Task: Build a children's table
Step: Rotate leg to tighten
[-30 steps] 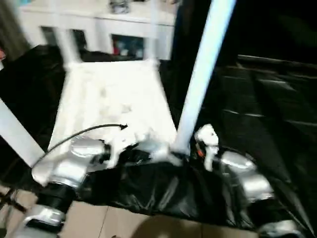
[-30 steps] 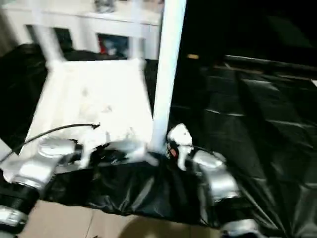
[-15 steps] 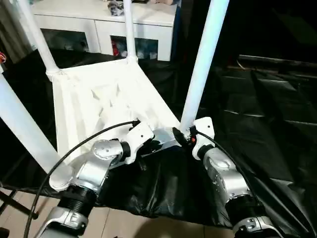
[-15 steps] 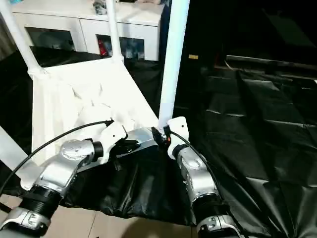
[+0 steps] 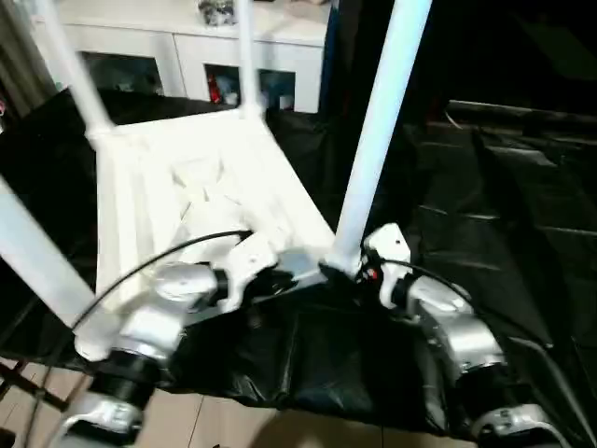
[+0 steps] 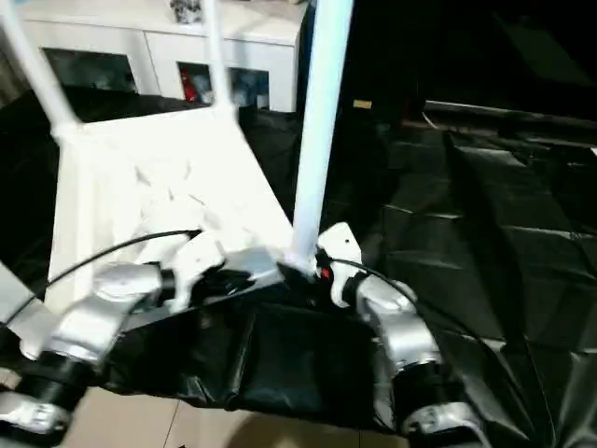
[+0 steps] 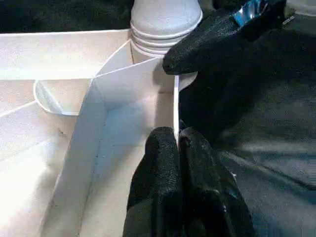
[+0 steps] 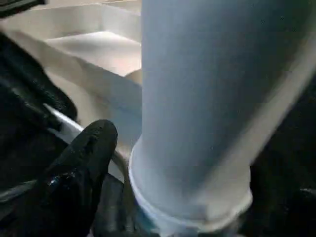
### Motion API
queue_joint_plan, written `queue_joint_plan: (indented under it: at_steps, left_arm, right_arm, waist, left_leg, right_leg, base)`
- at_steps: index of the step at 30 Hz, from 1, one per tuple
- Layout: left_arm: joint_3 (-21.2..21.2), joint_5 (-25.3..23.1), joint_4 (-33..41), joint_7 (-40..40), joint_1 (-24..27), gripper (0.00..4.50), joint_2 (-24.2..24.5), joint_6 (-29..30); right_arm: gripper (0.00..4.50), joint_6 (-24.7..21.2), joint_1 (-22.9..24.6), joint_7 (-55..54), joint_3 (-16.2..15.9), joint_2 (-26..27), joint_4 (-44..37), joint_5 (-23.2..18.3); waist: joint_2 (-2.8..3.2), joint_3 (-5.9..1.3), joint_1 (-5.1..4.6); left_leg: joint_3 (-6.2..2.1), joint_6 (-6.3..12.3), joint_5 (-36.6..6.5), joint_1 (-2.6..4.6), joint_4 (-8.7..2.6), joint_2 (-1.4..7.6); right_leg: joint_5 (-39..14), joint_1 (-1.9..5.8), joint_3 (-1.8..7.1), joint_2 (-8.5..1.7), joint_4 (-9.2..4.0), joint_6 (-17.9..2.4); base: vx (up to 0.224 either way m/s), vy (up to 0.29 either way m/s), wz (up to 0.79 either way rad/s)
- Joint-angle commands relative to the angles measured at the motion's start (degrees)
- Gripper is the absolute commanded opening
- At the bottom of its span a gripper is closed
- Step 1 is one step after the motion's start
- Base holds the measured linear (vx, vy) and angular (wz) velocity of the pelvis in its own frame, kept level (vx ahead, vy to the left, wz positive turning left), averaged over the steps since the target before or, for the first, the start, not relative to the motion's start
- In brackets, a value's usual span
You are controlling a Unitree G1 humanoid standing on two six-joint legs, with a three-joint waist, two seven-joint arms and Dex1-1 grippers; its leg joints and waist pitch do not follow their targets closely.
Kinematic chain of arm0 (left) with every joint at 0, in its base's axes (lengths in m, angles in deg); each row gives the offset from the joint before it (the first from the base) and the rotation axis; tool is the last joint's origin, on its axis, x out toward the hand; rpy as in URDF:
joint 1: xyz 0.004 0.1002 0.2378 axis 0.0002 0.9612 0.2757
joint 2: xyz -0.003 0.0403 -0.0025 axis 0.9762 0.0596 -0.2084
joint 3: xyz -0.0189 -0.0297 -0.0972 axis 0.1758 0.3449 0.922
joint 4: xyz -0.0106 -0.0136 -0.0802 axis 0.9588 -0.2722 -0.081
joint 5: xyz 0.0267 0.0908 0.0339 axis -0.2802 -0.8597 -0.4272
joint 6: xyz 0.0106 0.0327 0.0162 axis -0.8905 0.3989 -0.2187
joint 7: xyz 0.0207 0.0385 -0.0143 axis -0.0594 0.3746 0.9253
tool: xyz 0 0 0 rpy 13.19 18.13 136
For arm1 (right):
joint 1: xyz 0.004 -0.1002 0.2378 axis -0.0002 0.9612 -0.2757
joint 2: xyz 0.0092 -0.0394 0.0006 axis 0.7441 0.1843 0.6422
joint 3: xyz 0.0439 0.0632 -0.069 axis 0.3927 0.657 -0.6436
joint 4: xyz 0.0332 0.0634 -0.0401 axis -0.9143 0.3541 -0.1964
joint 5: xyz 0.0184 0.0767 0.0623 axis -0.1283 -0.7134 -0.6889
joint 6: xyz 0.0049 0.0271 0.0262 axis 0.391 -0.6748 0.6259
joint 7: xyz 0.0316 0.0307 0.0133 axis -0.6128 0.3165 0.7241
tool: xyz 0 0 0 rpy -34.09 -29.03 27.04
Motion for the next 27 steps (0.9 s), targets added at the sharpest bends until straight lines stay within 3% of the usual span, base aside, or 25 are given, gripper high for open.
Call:
queue_joint_plan:
  at_steps: [1,3,4,9,21,27]
  left_arm:
    - [-2.9,1.1,-1.0,-3.6,0.0,0.0,-0.4,-1.4]
    - [-2.8,1.9,-1.4,-6.2,-0.4,0.0,0.8,-1.8]
    - [-2.8,2.1,-1.7,-7.2,-0.6,0.0,1.2,-2.0]
    - [-3.2,3.5,-2.4,-11.5,-1.4,0.0,3.1,-2.2]
    - [-3.0,4.8,-4.7,-17.5,-3.1,0.0,5.7,-3.3]
    - [-2.7,5.3,-5.2,-16.9,-2.9,0.0,5.4,-3.3]
  right_arm:
    - [3.92,-0.8,0.8,7.6,-5.9,0.2,-1.4,-1.0]
    - [3.92,-0.9,1.1,11.6,-6.9,-1.4,-2.5,-1.6]
    - [3.92,-1.0,1.3,13.3,-7.3,-2.1,-3.0,-1.9]
    - [3.92,-3.1,1.6,20.5,-9.2,-4.9,-5.1,-3.2]
    - [2.91,-4.3,0.8,26.9,-10.1,-7.6,-6.5,-4.0]
    - [2.73,-4.8,1.7,27.0,-10.2,-7.2,-7.0,-4.2]
  waist:
    - [-0.14,-2.3,-0.03]
    - [-0.12,-2.32,0.15]
    - [-0.4,-2.33,0.13]
    - [-0.4,-2.31,0.62]
    - [-0.53,-2.42,1.3]
    - [-0.59,-2.46,1.42]
  left_leg:
    - [-0.33,2.68,-11.4,-0.25,-3.25,1.88]
    - [-0.29,3.13,-11.0,-0.23,-3.13,1.82]
    - [-0.26,3.36,-10.8,-0.32,-3.12,1.81]
    - [-0.23,3.51,-10.2,-0.4,-3.08,1.99]
    - [-0.14,3.22,-9.3,-0.3,-2.93,1.99]
    - [-0.18,2.89,-9.0,-0.29,-2.92,1.97]
  right_leg:
    - [-11.5,2.13,3.19,-4.64,-4.76,-9.2]
    - [-9.5,2.22,3.19,-4.56,-4.5,-9.9]
    - [-9.2,2.34,3.16,-4.5,-4.47,-9.9]
    - [-9.5,2.42,3.06,-4.64,-4.31,-10.0]
    - [-8.0,2.41,3.0,-4.61,-4.02,-10.6]
    - [-7.7,2.48,3.01,-4.68,-3.94,-10.7]
  base:
    - [0.0,0.0,0.0]
    - [0.0,0.0,0.0]
    - [0.0,0.0,0.0]
    - [0.0,0.0,0.0]
    - [0.0,0.0,0.0]
    - [0.0,0.0,0.0]
